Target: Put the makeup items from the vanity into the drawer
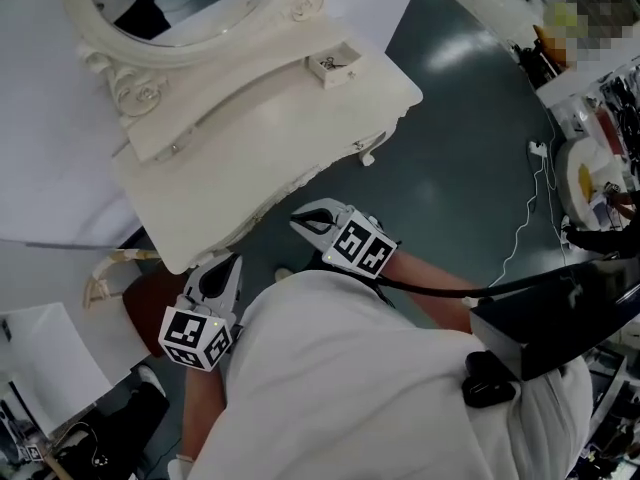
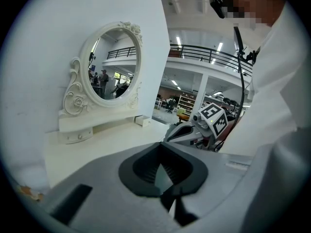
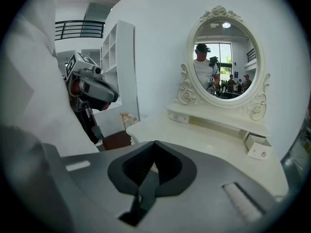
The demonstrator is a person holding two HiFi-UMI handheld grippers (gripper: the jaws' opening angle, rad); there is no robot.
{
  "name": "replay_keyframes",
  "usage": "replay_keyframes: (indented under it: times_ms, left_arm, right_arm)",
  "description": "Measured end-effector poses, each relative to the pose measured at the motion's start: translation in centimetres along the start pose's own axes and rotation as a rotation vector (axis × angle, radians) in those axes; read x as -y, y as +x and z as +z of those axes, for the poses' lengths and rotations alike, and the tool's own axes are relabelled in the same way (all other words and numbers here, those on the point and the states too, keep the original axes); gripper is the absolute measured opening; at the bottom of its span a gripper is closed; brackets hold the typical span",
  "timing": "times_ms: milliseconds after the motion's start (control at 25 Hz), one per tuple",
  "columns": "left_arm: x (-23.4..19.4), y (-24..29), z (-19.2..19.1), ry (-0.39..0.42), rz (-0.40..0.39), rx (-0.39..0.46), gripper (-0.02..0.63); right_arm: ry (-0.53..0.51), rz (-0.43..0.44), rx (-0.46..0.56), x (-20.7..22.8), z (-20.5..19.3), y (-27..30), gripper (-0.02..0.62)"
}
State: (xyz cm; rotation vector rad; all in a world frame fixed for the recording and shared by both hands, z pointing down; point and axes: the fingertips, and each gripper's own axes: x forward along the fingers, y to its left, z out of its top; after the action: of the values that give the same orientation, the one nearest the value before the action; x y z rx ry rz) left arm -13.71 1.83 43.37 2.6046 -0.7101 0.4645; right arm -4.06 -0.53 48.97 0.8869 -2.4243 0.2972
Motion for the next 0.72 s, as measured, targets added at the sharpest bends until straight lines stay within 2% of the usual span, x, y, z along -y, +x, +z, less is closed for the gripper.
replay_keyframes:
  times_ms: [320, 720]
  left_arm:
    - [0.3, 1.2, 0.4, 0.0, -0.004, -0.014, 0.003]
    - [-0.1, 4.9, 1.8, -0.006, -0.007, -0.031, 0.003]
  right_arm:
    - [-0.003, 0.005, -0.002, 1.0, -0.5, -0.3, 0.0]
    - [0.002, 0.003, -0.006, 5.1, -1.3, -0.8, 0.0]
